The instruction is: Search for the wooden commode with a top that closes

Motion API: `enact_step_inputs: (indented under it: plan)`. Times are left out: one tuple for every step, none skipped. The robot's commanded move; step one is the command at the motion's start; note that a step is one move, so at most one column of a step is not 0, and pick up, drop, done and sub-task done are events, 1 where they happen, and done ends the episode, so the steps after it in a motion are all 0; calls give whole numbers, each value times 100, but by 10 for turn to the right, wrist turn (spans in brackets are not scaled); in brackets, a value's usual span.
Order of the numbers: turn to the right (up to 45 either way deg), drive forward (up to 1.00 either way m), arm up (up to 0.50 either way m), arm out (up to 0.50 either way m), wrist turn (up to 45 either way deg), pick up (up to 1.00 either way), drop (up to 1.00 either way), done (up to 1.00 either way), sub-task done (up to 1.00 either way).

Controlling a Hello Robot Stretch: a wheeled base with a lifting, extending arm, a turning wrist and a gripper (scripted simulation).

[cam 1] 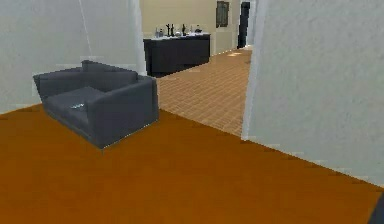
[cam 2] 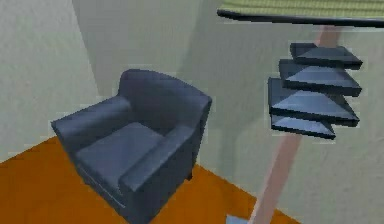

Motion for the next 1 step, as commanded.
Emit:
enact_step_inputs:
  plan:
    - [0, 100, 0, 0, 0, 0, 0, 0, 0]
